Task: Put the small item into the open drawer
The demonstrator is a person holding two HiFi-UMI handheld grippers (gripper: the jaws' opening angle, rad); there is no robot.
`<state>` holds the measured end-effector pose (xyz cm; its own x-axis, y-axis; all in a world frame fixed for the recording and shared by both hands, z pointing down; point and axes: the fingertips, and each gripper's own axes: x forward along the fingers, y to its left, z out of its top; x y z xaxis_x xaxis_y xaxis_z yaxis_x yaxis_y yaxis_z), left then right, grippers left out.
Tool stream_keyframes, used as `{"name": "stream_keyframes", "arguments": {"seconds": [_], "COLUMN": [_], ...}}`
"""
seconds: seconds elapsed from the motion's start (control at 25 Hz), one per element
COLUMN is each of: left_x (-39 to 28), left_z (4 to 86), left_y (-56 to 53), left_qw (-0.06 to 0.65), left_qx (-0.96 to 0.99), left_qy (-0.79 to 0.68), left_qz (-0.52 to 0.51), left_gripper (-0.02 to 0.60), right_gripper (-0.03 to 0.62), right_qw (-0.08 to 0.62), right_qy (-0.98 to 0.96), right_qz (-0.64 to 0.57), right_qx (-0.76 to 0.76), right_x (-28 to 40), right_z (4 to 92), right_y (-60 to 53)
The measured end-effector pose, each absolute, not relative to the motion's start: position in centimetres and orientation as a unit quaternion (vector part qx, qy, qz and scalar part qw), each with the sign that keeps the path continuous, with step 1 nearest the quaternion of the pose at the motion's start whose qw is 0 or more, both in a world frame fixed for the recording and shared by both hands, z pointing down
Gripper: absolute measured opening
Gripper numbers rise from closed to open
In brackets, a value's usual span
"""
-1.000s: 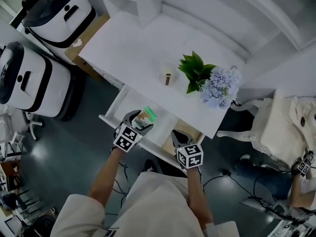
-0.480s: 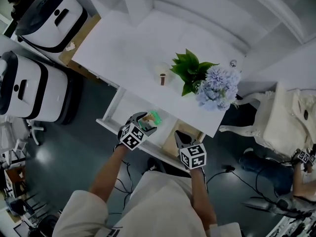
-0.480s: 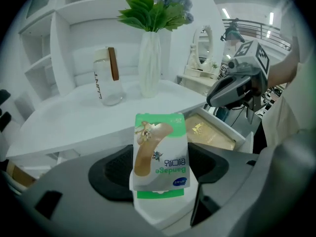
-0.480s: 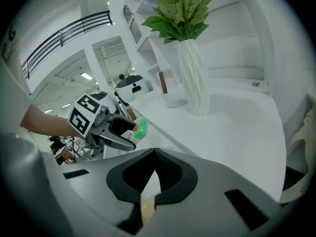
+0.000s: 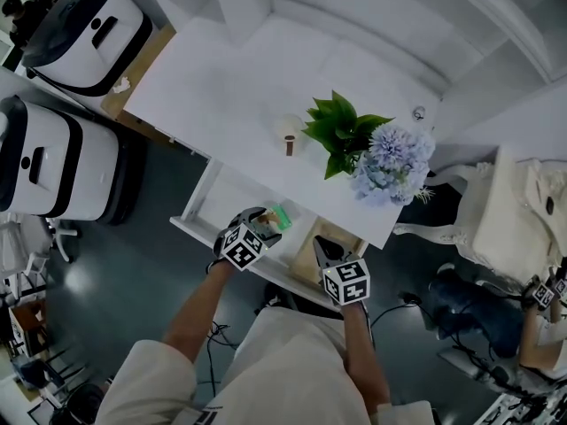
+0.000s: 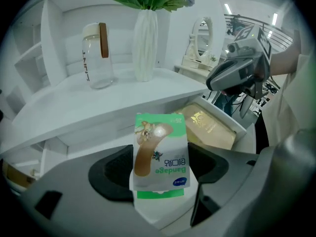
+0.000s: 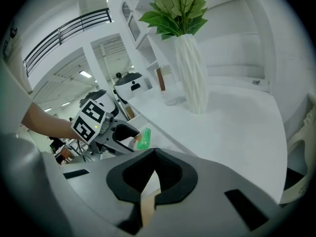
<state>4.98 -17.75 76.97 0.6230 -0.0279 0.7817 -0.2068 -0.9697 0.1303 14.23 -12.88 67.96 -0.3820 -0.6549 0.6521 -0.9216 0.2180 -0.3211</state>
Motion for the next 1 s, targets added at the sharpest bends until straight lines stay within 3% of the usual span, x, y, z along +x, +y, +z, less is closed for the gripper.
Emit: {"name": "stream_keyframes", "arguments": {"seconds": [1.0], "left_x": [5.4], "left_z": [81.4], "left_y": [-18.4], "left_qw": [0.193], "left_qx": [0.859], "left_qy": [-0.137], "left_qz": [0.454], "left_gripper": [0.359], "right_gripper": [0.025], "right_qw": [0.197], "right_qy": [-0.758], "right_qz": [0.371], "right_qx": [0.499], "right_x": [14.5], "right_z": [69.6], "right_y": [-13.1]}}
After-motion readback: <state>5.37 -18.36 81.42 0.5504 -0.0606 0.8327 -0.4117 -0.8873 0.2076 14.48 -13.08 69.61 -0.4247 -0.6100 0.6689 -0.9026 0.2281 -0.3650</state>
